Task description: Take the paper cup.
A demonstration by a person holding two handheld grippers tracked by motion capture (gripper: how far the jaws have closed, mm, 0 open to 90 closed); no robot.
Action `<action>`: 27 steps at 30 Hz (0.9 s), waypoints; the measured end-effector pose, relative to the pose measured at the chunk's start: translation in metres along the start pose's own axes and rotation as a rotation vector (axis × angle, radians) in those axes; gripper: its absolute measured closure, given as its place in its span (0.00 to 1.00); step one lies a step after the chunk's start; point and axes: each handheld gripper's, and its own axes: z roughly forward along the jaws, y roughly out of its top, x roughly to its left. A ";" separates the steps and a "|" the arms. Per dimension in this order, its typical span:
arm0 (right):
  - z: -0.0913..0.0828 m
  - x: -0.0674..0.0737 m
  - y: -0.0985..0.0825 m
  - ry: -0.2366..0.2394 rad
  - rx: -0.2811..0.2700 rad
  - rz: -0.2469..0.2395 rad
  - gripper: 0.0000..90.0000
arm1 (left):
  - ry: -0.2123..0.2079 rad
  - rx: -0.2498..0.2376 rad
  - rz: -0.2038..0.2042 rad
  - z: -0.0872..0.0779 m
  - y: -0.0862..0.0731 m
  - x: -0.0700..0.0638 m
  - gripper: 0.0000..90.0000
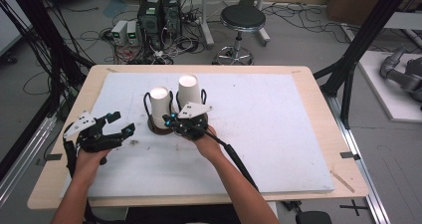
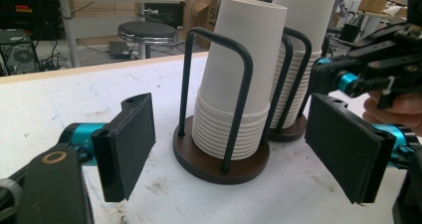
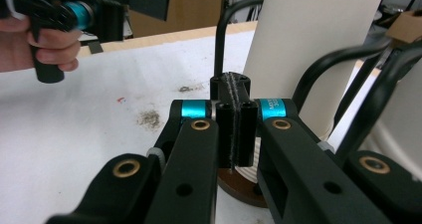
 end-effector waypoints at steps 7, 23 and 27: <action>0.012 0.001 -0.008 -0.057 0.037 0.045 1.00 | 0.003 -0.001 0.002 0.000 0.000 0.001 0.22; 0.037 0.008 -0.025 -0.101 0.090 0.103 1.00 | 0.025 -0.007 0.013 0.002 0.004 0.000 0.22; 0.039 0.008 -0.027 -0.105 0.096 0.117 1.00 | 0.031 -0.011 0.019 0.004 0.007 0.000 0.22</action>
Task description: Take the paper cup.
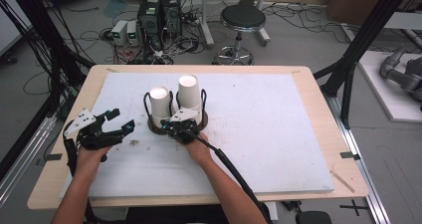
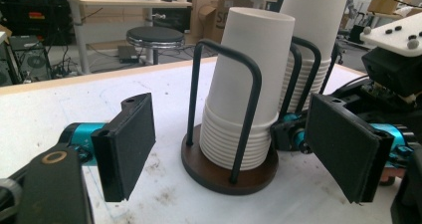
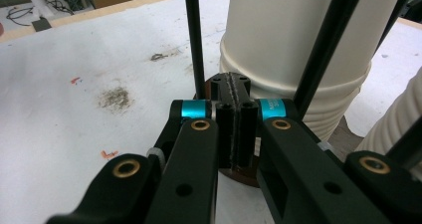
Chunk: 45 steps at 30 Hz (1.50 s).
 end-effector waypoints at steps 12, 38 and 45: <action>0.004 0.002 0.000 -0.024 0.034 0.052 1.00 | -0.004 -0.017 0.044 0.025 0.036 -0.002 0.22; 0.009 0.010 0.011 -0.083 0.055 0.160 1.00 | -0.089 0.012 0.043 0.074 0.057 -0.005 0.22; 0.010 0.010 0.011 -0.086 0.059 0.158 1.00 | -0.090 0.033 0.043 0.081 0.053 -0.003 0.22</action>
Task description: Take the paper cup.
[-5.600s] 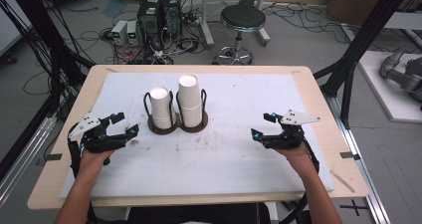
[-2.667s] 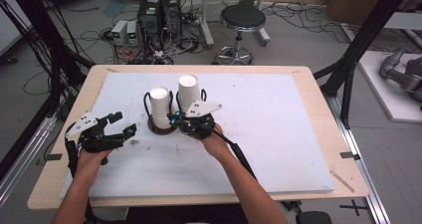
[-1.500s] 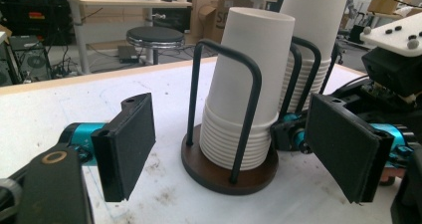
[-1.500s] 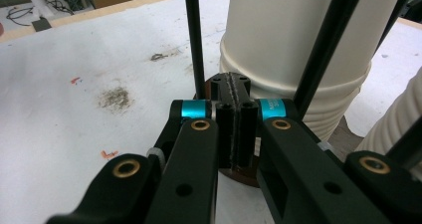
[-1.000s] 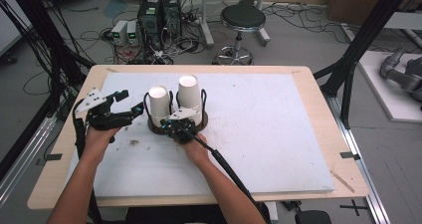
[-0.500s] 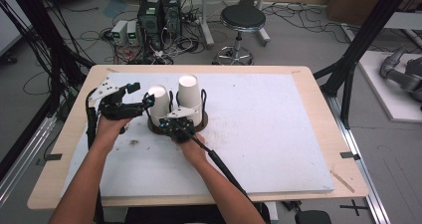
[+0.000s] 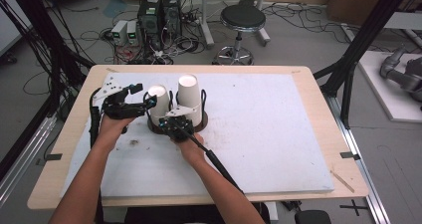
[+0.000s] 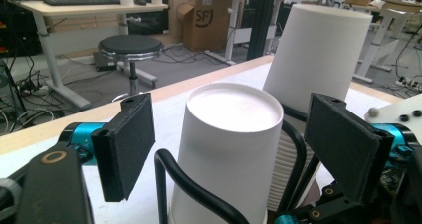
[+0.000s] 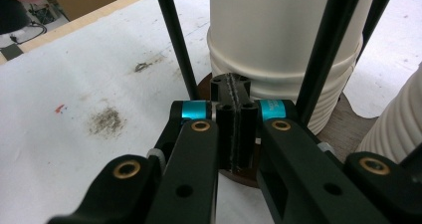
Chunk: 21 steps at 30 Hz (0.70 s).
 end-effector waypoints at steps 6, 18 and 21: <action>0.000 0.000 0.000 0.001 0.002 -0.003 1.00 | -0.002 0.020 -0.017 0.005 -0.004 0.004 0.22; 0.000 0.000 0.001 0.005 0.009 -0.008 1.00 | 0.020 0.092 0.014 0.017 -0.010 0.003 0.22; 0.000 -0.001 0.001 0.006 0.010 -0.007 1.00 | 0.029 0.096 0.026 0.018 -0.010 0.002 0.23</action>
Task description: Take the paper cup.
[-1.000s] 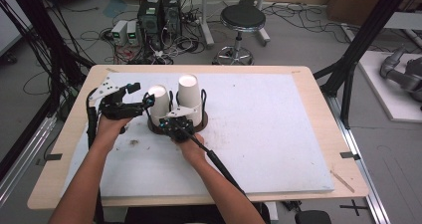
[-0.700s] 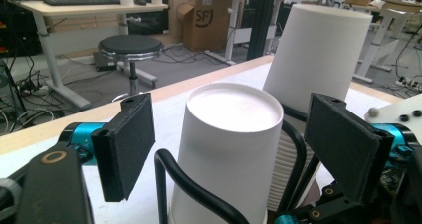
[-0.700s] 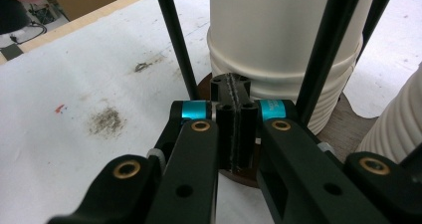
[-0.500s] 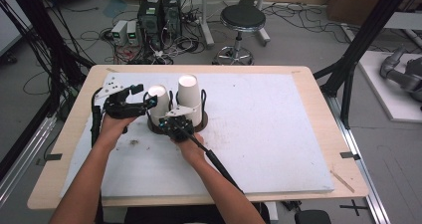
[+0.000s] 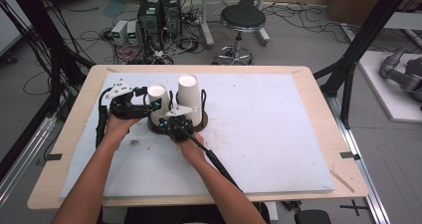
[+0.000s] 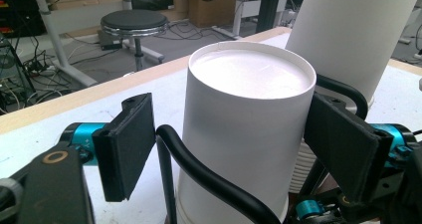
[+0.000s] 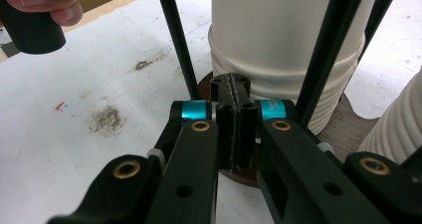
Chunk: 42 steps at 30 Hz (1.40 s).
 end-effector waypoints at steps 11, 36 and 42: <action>0.000 -0.001 0.000 0.000 -0.002 -0.001 1.00 | -0.022 -0.065 0.032 -0.013 0.004 0.006 0.54; -0.001 0.002 0.002 0.019 -0.016 0.022 1.00 | -0.010 -0.007 0.013 0.014 0.016 -0.004 0.24; 0.002 0.000 0.002 0.006 0.001 0.031 1.00 | -0.021 0.004 0.044 0.016 0.016 -0.006 0.37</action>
